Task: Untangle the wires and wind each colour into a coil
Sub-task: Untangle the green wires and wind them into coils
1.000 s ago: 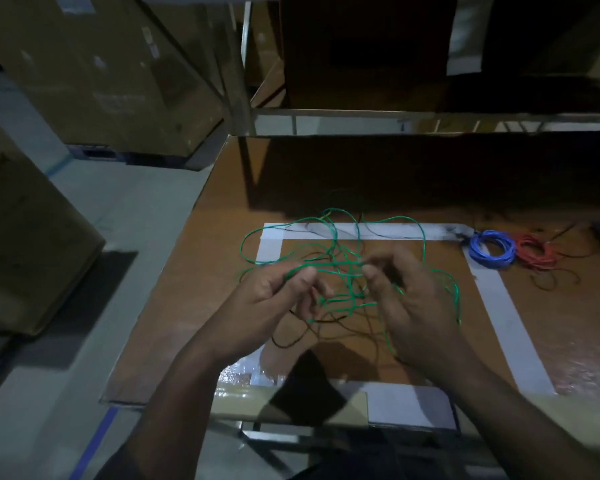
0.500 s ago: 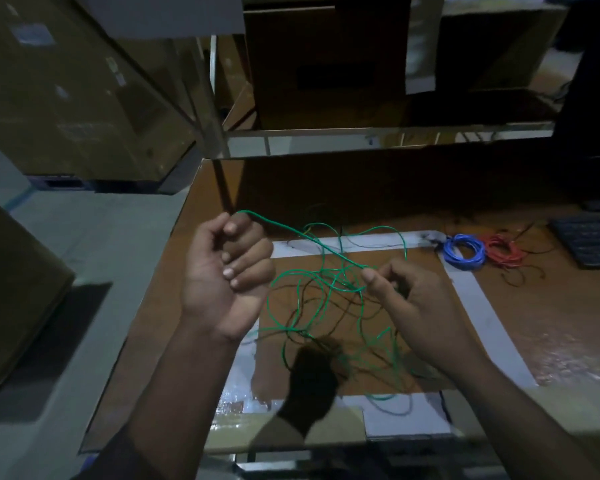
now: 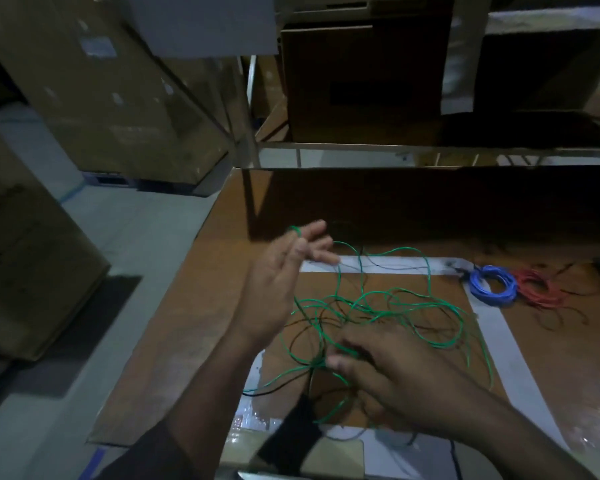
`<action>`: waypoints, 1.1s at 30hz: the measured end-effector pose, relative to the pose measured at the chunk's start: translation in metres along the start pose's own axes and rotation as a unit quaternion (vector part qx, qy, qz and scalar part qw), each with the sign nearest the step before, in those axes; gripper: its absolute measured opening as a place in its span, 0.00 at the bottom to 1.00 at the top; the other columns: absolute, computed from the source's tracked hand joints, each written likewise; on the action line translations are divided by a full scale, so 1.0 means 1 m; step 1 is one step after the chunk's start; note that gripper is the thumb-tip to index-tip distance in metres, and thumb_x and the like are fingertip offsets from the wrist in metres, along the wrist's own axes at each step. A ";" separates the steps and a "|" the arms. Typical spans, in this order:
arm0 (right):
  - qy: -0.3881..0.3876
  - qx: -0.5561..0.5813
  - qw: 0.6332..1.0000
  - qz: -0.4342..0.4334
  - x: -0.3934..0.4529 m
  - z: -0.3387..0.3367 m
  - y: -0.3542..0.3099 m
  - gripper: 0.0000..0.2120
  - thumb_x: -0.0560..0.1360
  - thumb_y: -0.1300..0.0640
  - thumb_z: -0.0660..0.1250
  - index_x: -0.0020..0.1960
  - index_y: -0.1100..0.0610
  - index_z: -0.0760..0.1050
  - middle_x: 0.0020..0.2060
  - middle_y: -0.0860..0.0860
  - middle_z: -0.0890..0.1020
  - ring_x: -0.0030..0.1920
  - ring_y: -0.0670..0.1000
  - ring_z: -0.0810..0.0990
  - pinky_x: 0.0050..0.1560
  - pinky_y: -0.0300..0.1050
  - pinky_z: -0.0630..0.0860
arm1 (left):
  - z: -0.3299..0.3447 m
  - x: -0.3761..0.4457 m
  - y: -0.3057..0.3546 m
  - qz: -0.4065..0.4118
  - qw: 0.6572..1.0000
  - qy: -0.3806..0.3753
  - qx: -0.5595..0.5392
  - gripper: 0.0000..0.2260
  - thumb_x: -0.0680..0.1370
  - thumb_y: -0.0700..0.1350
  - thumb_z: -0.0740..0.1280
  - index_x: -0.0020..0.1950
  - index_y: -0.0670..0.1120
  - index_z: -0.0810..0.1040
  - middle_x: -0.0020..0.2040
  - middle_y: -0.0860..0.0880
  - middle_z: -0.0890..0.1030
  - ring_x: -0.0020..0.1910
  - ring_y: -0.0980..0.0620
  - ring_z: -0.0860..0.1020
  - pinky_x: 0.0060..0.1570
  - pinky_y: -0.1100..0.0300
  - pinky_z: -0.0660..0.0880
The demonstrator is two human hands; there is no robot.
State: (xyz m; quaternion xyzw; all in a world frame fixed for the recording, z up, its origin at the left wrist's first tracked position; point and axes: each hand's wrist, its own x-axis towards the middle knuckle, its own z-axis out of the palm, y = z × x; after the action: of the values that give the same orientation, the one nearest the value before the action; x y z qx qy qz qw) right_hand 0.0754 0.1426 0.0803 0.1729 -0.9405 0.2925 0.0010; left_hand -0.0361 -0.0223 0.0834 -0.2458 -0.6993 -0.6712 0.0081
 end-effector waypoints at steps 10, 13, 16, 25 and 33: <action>0.308 0.202 0.929 0.030 0.023 -0.053 0.030 0.10 0.76 0.44 0.68 0.44 0.50 0.79 0.27 0.62 0.72 0.27 0.55 0.67 0.28 0.46 0.64 | 0.047 -0.029 0.006 -0.181 0.958 -0.128 -0.180 0.17 0.86 0.45 0.55 0.59 0.40 0.82 0.26 0.49 0.69 0.21 0.59 0.64 0.26 0.65 0.66; 0.298 0.215 0.928 0.063 0.035 -0.053 0.049 0.12 0.79 0.47 0.66 0.43 0.54 0.77 0.31 0.55 0.77 0.30 0.54 0.71 0.29 0.45 0.66 | 0.054 -0.026 0.011 -0.210 0.891 -0.115 -0.385 0.17 0.85 0.46 0.55 0.50 0.41 0.81 0.27 0.54 0.59 0.19 0.61 0.59 0.25 0.65 0.64; 0.226 0.214 0.947 0.076 0.038 -0.036 0.068 0.17 0.84 0.45 0.58 0.41 0.51 0.74 0.29 0.43 0.75 0.29 0.43 0.69 0.31 0.41 0.66 | 0.052 -0.016 0.022 -0.192 0.819 -0.103 -0.531 0.15 0.86 0.46 0.53 0.45 0.46 0.74 0.29 0.55 0.63 0.21 0.59 0.62 0.29 0.66 0.65; -0.077 0.184 0.979 -0.028 -0.006 -0.005 0.077 0.14 0.85 0.48 0.54 0.48 0.50 0.75 0.42 0.47 0.79 0.45 0.44 0.77 0.53 0.49 0.74 | 0.047 0.011 0.012 -0.068 0.902 0.070 -0.422 0.13 0.86 0.45 0.53 0.46 0.47 0.74 0.75 0.38 0.72 0.77 0.43 0.68 0.80 0.42 0.52; 0.096 0.251 0.959 -0.089 -0.010 -0.070 0.062 0.12 0.83 0.50 0.60 0.45 0.53 0.78 0.36 0.28 0.78 0.41 0.31 0.78 0.41 0.25 0.69 | 0.070 -0.015 -0.014 -0.091 0.993 0.031 0.074 0.15 0.87 0.49 0.54 0.48 0.44 0.77 0.46 0.43 0.85 0.52 0.49 0.83 0.60 0.44 0.74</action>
State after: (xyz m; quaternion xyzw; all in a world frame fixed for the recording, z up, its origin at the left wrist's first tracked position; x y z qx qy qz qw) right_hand 0.0574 0.2320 0.1035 0.2216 -0.8128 0.5336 0.0741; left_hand -0.0055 0.0390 0.0584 -0.1591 -0.7660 -0.6228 -0.0132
